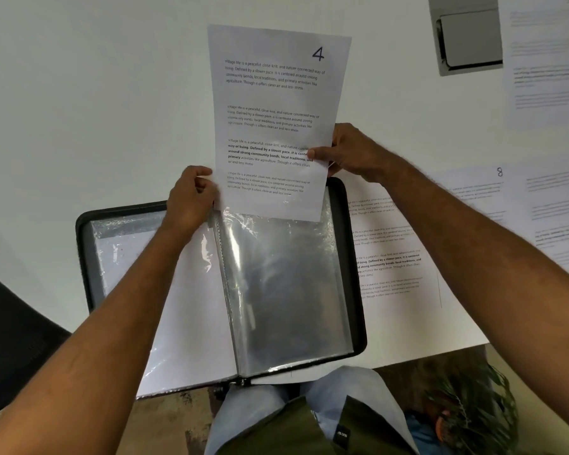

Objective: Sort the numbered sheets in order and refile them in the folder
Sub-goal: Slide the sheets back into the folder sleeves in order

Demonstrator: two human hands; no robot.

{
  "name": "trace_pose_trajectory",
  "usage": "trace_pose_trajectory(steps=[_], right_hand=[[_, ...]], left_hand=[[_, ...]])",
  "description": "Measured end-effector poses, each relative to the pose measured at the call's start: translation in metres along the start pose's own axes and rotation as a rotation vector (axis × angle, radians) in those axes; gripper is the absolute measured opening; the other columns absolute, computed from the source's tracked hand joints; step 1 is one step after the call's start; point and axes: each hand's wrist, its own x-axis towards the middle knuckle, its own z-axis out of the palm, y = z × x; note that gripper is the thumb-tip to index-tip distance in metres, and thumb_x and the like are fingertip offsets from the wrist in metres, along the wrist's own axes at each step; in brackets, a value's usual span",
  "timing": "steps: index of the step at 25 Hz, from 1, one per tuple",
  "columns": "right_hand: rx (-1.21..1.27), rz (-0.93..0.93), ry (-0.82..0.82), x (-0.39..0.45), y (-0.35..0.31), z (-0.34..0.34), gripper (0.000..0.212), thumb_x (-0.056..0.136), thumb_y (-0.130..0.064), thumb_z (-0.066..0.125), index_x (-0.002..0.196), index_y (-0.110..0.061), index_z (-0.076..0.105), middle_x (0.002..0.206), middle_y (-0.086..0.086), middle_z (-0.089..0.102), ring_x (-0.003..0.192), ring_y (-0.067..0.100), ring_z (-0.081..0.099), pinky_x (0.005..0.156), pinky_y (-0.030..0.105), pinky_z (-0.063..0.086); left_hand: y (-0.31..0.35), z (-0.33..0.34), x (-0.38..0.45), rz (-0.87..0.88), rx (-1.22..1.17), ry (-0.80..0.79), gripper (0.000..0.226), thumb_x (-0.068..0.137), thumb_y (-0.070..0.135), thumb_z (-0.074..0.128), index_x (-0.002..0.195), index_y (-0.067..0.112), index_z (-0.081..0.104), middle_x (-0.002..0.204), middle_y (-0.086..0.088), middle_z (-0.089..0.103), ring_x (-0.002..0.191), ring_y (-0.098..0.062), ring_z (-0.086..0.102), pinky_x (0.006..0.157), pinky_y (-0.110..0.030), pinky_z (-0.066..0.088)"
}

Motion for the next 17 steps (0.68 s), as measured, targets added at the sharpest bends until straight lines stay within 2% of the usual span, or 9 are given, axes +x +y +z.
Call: trace_pose_trajectory(steps=[3, 8, 10, 13, 15, 17], right_hand=[[-0.015, 0.025, -0.052, 0.004, -0.002, 0.001, 0.037, 0.096, -0.017, 0.071, 0.132, -0.012, 0.063, 0.115, 0.002, 0.074, 0.093, 0.013, 0.075, 0.068, 0.026, 0.061], [-0.080, 0.092, -0.190, 0.009, -0.001, 0.009, 0.033, 0.095, -0.013, 0.072, 0.127, -0.013, 0.065, 0.114, -0.001, 0.072, 0.082, 0.001, 0.072, 0.065, 0.015, 0.055], [-0.174, 0.090, -0.234, 0.010, 0.001, 0.012, 0.037, 0.093, -0.015, 0.074, 0.129, -0.010, 0.066, 0.119, -0.001, 0.071, 0.085, -0.002, 0.070, 0.072, 0.013, 0.054], [-0.285, 0.087, -0.289, 0.010, 0.006, 0.015, 0.047, 0.090, -0.016, 0.077, 0.135, -0.009, 0.065, 0.132, 0.003, 0.068, 0.112, 0.015, 0.068, 0.100, 0.027, 0.053], [-0.266, 0.089, -0.275, 0.011, 0.007, 0.015, 0.047, 0.089, -0.019, 0.079, 0.133, -0.010, 0.066, 0.130, 0.003, 0.069, 0.113, 0.018, 0.068, 0.102, 0.033, 0.054], [-0.122, 0.081, -0.192, 0.011, 0.004, 0.017, 0.044, 0.091, -0.024, 0.077, 0.132, -0.014, 0.066, 0.125, -0.003, 0.071, 0.107, 0.011, 0.070, 0.096, 0.029, 0.057]], left_hand=[[0.004, -0.003, 0.005, -0.100, -0.200, -0.069, 0.026, 0.101, 0.020, 0.061, 0.128, 0.019, 0.063, 0.114, 0.000, 0.072, 0.100, -0.018, 0.072, 0.077, -0.034, 0.059], [0.000, -0.003, 0.010, -0.106, -0.271, -0.082, 0.014, 0.101, 0.019, 0.063, 0.112, 0.016, 0.069, 0.108, -0.001, 0.077, 0.096, -0.017, 0.074, 0.069, -0.025, 0.054], [0.000, -0.002, 0.010, -0.109, -0.296, -0.075, 0.014, 0.101, 0.020, 0.063, 0.113, 0.014, 0.070, 0.109, -0.001, 0.077, 0.095, -0.016, 0.075, 0.063, -0.020, 0.054], [0.003, -0.001, 0.010, -0.119, -0.313, -0.046, 0.014, 0.102, 0.021, 0.062, 0.111, 0.014, 0.070, 0.106, 0.001, 0.076, 0.087, -0.011, 0.074, 0.061, -0.018, 0.053], [0.003, 0.001, 0.010, -0.123, -0.294, -0.030, 0.010, 0.102, 0.021, 0.062, 0.102, 0.015, 0.070, 0.101, 0.003, 0.076, 0.082, -0.009, 0.072, 0.060, -0.019, 0.053], [0.001, 0.000, 0.012, -0.129, -0.250, -0.028, 0.012, 0.101, 0.022, 0.063, 0.093, 0.014, 0.066, 0.099, 0.000, 0.075, 0.080, -0.014, 0.069, 0.058, -0.022, 0.052]])
